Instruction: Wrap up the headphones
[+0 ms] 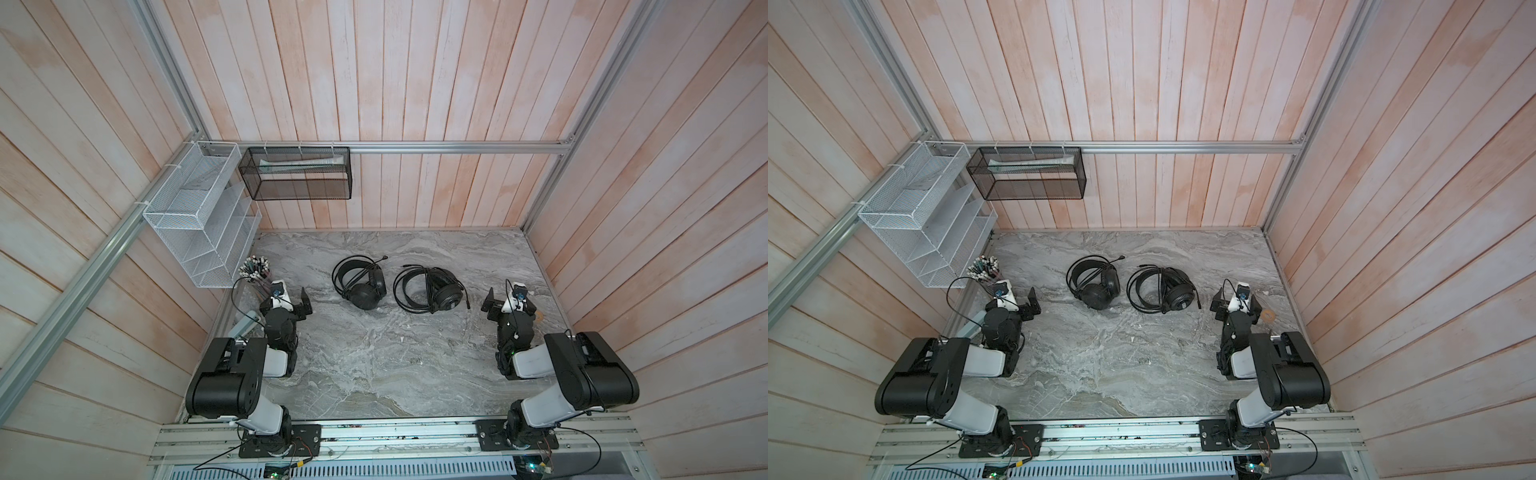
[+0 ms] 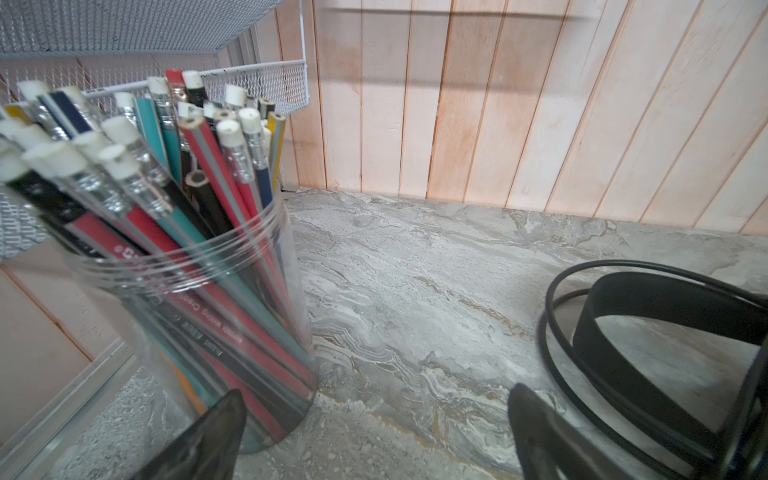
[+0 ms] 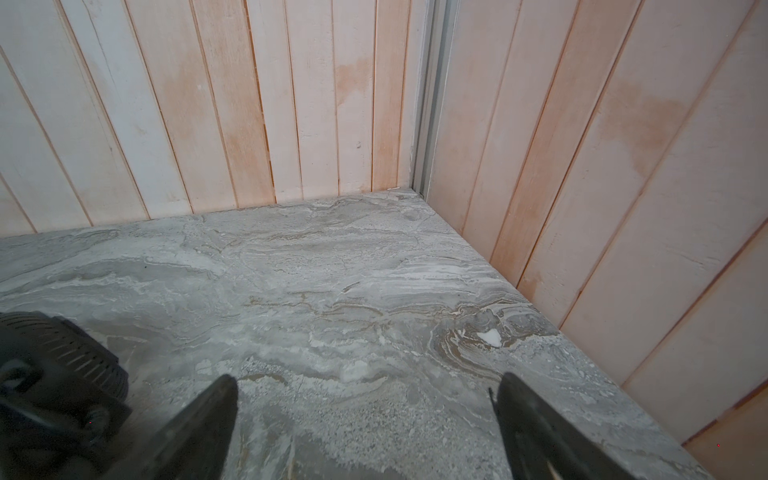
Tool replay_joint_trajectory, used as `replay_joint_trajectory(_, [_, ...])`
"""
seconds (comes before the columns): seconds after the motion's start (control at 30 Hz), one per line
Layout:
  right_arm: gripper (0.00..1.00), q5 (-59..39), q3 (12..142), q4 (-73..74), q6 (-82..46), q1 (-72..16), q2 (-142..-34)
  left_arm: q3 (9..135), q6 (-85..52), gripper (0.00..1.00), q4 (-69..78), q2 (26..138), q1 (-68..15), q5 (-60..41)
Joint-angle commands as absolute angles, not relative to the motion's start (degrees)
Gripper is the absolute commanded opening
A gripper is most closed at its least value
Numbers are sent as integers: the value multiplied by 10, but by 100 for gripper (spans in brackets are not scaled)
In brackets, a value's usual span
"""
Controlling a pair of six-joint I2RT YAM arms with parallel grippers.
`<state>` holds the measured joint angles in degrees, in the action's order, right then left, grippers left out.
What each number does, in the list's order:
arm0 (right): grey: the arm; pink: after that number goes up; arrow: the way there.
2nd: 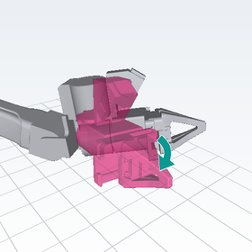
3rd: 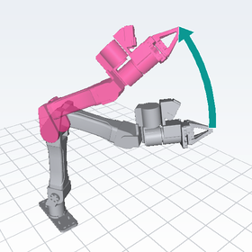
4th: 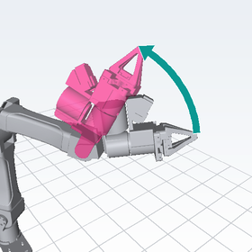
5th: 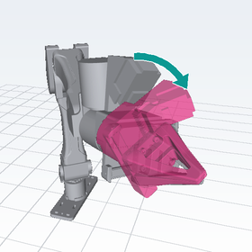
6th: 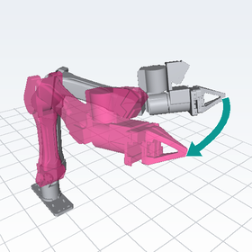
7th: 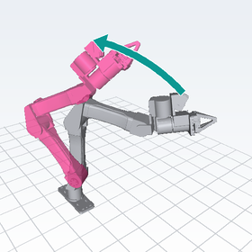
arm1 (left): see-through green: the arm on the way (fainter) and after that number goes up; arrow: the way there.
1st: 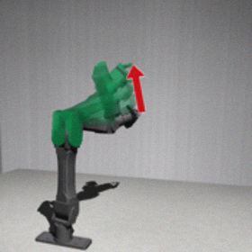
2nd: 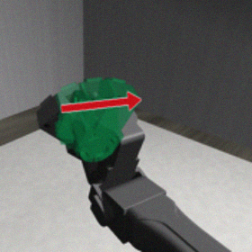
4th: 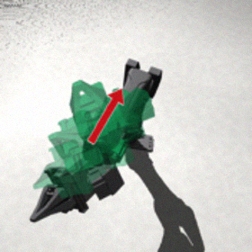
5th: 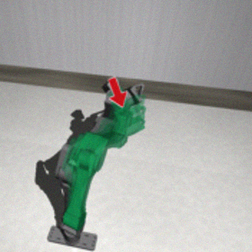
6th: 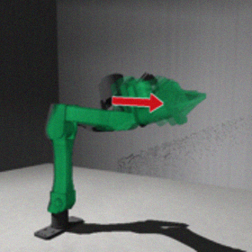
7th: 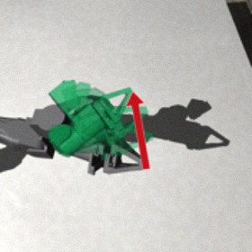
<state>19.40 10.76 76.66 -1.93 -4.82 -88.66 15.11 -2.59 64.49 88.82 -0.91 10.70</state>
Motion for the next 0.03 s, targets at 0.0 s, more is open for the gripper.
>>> replay_joint_trajectory(0.0, [98,188,114,771,-27,-47,-887,159,-25,99,651,884,-8,101])
